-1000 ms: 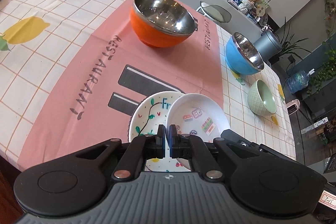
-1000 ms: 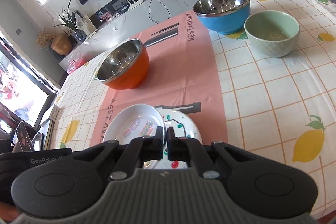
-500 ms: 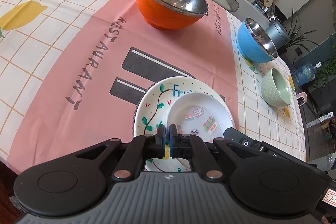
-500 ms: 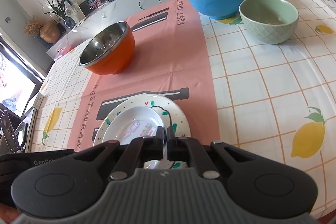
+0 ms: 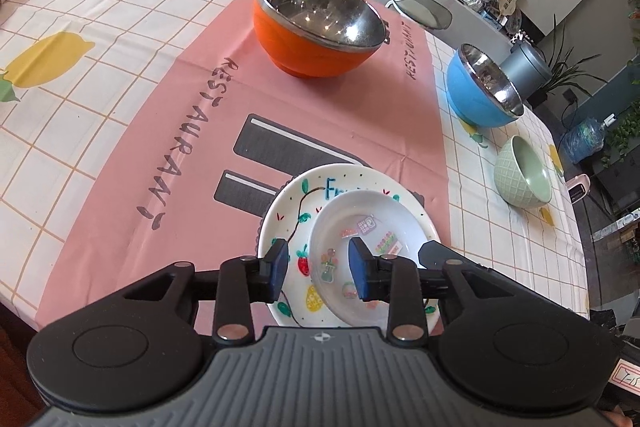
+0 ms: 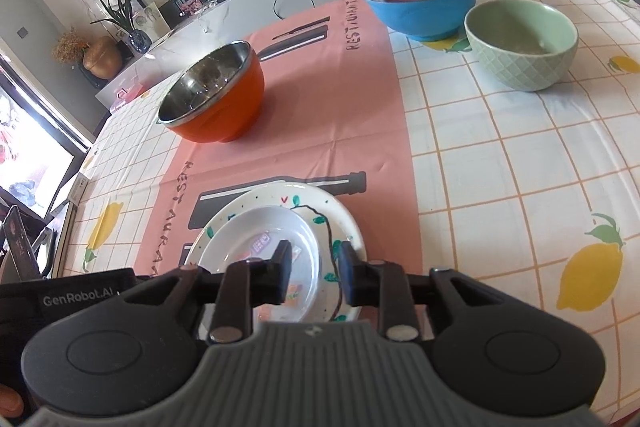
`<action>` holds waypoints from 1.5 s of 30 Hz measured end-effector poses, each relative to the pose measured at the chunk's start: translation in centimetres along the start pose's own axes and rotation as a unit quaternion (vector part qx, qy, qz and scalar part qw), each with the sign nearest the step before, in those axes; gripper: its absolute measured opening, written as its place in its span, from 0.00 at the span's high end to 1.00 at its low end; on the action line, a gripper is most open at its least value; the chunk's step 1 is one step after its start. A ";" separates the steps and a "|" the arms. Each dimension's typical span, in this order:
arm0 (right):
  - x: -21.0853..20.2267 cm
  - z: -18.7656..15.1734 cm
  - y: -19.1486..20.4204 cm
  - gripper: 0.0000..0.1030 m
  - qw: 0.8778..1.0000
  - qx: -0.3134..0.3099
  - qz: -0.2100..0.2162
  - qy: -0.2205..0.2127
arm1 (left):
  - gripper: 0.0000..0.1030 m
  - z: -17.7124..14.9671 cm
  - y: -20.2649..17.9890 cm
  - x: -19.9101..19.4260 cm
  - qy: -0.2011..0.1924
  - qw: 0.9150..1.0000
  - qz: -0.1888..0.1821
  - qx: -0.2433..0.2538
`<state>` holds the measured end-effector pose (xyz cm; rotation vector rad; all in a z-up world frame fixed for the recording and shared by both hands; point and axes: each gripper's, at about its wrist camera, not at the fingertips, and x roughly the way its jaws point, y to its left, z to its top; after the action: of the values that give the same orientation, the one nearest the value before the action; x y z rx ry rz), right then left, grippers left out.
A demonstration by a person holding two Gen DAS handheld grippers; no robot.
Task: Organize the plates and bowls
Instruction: 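Lower the sticker plate onto the Fruity plate and open both tools, then move both open tools to the orange steel bowl rim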
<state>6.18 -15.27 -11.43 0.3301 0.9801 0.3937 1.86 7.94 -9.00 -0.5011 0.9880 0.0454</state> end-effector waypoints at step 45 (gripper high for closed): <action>8.3 14.3 7.2 0.32 0.997 -0.060 -0.022 -0.040 | 0.37 15.3 3.9 4.4 -0.098 0.994 0.015 -0.039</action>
<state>21.18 -6.44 -6.96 0.2142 0.8805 0.3938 15.34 17.08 -7.17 -0.5428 0.8036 0.1581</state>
